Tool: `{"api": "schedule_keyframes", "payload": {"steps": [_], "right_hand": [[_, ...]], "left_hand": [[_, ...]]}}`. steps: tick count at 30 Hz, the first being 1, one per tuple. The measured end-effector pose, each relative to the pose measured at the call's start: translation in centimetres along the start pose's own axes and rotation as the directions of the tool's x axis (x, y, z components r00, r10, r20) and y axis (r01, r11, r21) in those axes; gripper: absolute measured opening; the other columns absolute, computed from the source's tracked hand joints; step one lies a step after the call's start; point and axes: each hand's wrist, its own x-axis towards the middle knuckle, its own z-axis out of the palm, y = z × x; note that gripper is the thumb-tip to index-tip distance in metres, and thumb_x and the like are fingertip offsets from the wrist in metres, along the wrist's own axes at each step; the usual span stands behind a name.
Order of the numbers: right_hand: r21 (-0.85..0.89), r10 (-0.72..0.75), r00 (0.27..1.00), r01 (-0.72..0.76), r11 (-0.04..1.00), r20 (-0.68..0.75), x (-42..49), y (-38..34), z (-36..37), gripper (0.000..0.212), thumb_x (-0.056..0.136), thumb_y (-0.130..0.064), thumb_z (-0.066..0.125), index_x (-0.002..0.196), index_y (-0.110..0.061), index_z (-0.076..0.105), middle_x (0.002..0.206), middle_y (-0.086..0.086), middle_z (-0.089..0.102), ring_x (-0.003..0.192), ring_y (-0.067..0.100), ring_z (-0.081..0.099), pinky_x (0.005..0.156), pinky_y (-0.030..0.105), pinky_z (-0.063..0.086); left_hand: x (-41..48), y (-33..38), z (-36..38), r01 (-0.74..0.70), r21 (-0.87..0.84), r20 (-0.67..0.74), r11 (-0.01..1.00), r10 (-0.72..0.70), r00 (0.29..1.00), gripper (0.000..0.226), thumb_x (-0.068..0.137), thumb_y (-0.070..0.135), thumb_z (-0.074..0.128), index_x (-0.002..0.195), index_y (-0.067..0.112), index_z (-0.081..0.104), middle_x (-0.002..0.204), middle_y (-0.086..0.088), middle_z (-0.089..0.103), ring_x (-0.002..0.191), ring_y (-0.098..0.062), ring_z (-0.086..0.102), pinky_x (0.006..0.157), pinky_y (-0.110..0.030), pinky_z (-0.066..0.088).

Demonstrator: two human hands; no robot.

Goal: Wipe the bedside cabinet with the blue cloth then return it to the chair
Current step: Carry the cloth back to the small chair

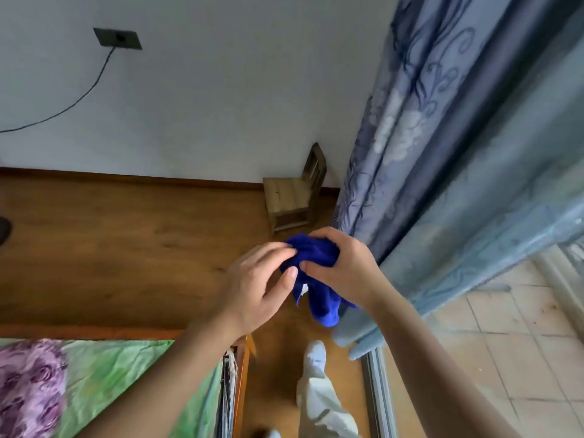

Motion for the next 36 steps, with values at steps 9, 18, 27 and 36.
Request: {"api": "schedule_keyframes", "payload": {"steps": [9, 18, 27, 36], "right_hand": [[0.172, -0.069, 0.993, 0.052, 0.984, 0.095, 17.5, 1.5, -3.2, 0.042, 0.081, -0.034, 0.082, 0.119, -0.032, 0.064, 0.101, -0.019, 0.07, 0.094, -0.005, 0.065, 0.08, 0.014, 0.053], [0.193, -0.07, 0.976, 0.03, 0.981, 0.205, 31.9, 1.6, -3.2, 0.045, 0.082, -0.038, 0.082, 0.12, -0.04, 0.06, 0.108, -0.024, 0.064, 0.097, -0.007, 0.061, 0.077, 0.012, 0.049], [0.135, 0.03, 0.972, -0.063, 0.989, 0.234, 48.6, 1.7, -1.5, 0.049, 0.082, -0.043, 0.08, 0.125, -0.04, 0.057, 0.113, -0.024, 0.061, 0.1, -0.003, 0.06, 0.082, 0.02, 0.055], [0.221, 0.148, 0.979, -0.176, 0.959, 0.137, 62.2, 1.6, -3.1, 0.043, 0.085, -0.038, 0.08, 0.122, -0.037, 0.059, 0.109, -0.022, 0.065, 0.098, -0.001, 0.065, 0.087, 0.028, 0.059]], "left_hand": [[14.1, -4.7, -1.3, 0.157, 0.123, -0.018, 0.98, -0.156, 0.988, 0.045, 0.102, 0.047, 0.04, 0.132, 0.021, 0.06, 0.132, 0.01, 0.06, 0.121, -0.001, 0.053, 0.1, -0.02, 0.044], [24.4, -12.2, -2.8, 0.259, 0.112, -0.018, 0.959, -0.259, 0.966, 0.049, 0.099, 0.049, 0.038, 0.133, 0.022, 0.06, 0.133, 0.013, 0.059, 0.119, 0.002, 0.052, 0.1, -0.02, 0.043], [37.4, -24.7, -4.6, 0.195, 0.099, 0.041, 0.976, -0.2, 0.979, 0.04, 0.102, 0.045, 0.044, 0.132, 0.024, 0.06, 0.128, 0.016, 0.06, 0.116, 0.003, 0.054, 0.095, -0.022, 0.047], [52.4, -33.1, -6.6, 0.106, 0.013, 0.165, 0.994, -0.107, 0.98, 0.044, 0.103, 0.048, 0.038, 0.133, 0.024, 0.059, 0.127, 0.015, 0.06, 0.116, 0.0, 0.054, 0.096, -0.025, 0.048]]}}
